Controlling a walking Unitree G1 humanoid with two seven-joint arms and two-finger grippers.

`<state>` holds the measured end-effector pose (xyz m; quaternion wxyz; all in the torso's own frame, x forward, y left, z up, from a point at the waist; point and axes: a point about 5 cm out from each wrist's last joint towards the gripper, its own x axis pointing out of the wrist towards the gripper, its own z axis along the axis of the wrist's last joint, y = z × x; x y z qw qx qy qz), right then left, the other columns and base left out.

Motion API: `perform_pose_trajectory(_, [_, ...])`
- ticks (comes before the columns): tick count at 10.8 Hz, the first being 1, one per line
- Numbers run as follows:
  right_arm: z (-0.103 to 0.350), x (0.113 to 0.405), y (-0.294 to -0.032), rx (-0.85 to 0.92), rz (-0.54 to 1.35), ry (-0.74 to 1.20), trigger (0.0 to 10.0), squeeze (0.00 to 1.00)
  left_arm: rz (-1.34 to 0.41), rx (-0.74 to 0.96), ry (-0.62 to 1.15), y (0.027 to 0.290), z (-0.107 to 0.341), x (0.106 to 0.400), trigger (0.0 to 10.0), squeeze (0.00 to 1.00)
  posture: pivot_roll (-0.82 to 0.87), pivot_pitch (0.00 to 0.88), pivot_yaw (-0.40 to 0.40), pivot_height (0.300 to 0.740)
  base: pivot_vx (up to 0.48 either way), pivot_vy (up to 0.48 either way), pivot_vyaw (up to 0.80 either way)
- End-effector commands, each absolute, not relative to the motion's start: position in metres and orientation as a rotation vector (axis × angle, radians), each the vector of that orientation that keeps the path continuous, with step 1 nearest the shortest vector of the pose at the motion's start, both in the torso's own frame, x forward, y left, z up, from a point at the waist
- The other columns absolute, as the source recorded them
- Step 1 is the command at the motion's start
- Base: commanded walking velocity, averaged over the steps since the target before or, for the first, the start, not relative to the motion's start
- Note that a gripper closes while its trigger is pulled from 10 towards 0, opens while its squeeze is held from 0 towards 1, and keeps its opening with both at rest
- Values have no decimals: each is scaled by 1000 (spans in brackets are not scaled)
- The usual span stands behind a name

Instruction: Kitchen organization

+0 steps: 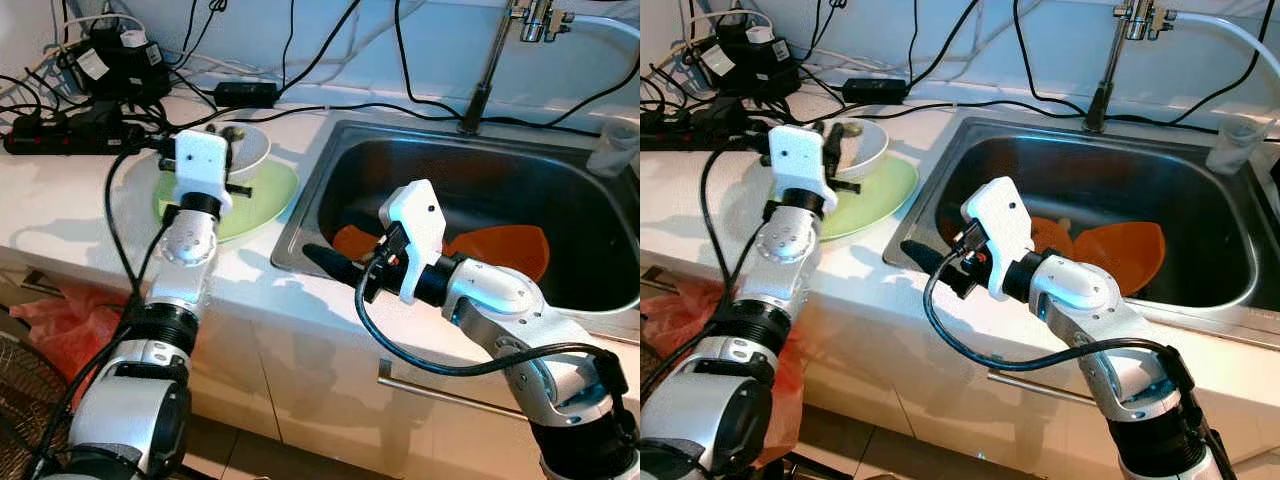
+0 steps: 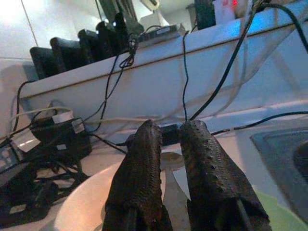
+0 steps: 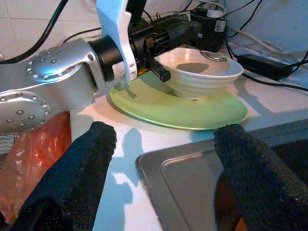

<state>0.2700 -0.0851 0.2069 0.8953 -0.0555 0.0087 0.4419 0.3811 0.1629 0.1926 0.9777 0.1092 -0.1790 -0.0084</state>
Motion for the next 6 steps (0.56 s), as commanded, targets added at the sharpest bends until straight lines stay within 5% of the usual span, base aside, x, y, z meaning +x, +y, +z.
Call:
perform_pose_trajectory(1, [213,273,-86,-127,902,-13,10000,0,-31,227,-415,158,204,381,0,0,-101,0,61,740,0,0,0])
perform_pose_trajectory(6, [216,276,-97,-144,796,-36,10000,0,-168,185,-510,121,232,382,0,0,-146,0,109,740,0,0,0])
